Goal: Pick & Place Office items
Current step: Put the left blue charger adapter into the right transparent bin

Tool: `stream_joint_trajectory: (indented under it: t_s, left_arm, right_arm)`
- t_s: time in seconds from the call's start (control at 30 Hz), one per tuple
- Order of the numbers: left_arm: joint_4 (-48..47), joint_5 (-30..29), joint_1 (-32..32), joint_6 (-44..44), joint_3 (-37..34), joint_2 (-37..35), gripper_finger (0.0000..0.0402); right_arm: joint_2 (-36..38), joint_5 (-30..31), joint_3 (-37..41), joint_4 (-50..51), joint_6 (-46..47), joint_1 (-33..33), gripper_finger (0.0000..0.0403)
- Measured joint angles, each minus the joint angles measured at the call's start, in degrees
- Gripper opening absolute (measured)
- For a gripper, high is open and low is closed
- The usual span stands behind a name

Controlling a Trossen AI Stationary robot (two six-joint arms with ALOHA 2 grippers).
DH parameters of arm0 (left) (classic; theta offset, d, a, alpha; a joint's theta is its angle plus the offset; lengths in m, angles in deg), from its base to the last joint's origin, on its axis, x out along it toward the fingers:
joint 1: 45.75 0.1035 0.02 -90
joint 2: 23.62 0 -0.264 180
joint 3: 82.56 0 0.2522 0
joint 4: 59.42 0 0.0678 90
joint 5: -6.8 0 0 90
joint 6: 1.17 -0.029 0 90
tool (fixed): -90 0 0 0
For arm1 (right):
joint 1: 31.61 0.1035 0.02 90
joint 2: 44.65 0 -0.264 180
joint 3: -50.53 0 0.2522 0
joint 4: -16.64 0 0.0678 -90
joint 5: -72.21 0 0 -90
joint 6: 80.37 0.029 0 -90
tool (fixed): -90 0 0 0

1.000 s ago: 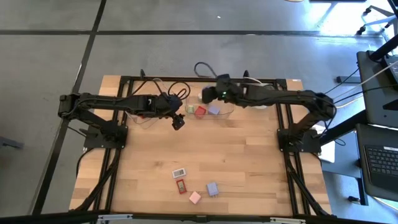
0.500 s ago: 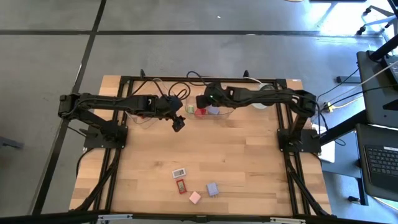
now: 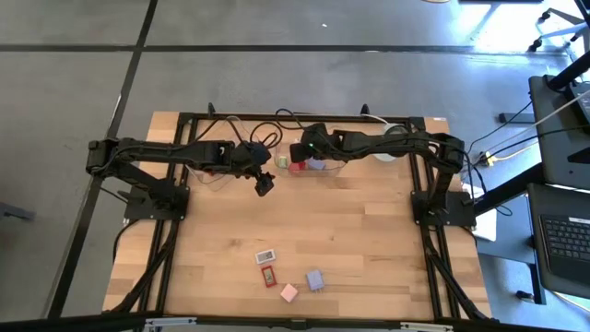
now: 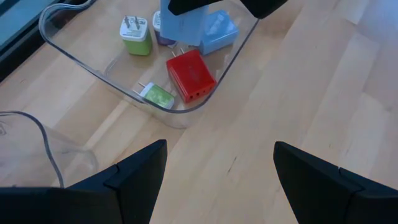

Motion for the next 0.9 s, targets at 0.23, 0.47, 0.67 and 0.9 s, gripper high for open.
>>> stream_joint_trajectory:
  t_s: [0.23, 0.47, 0.67, 0.9]
  left_arm:
    - [0.03, -0.17, 0.00, 0.02, 0.00, 0.02, 0.0292]
    - [0.05, -0.17, 0.00, 0.12, 0.00, 0.02, 0.0292]
    - [0.07, -0.20, 0.00, 1.44, 0.00, 0.02, 0.0292]
    - [0.07, -0.20, 0.00, 1.48, 0.00, 0.02, 0.0292]
  right_arm:
    - [0.00, 0.17, 0.00, 0.00, -0.01, 0.00, 0.0147]
    - [0.00, 0.17, 0.01, 0.02, -0.06, 0.00, 0.0140]
    - [0.00, 1.37, 0.00, 0.38, -0.26, 0.02, 0.0141]
    - [0.00, 3.22, 0.00, 1.16, -0.15, 0.07, 0.0141]
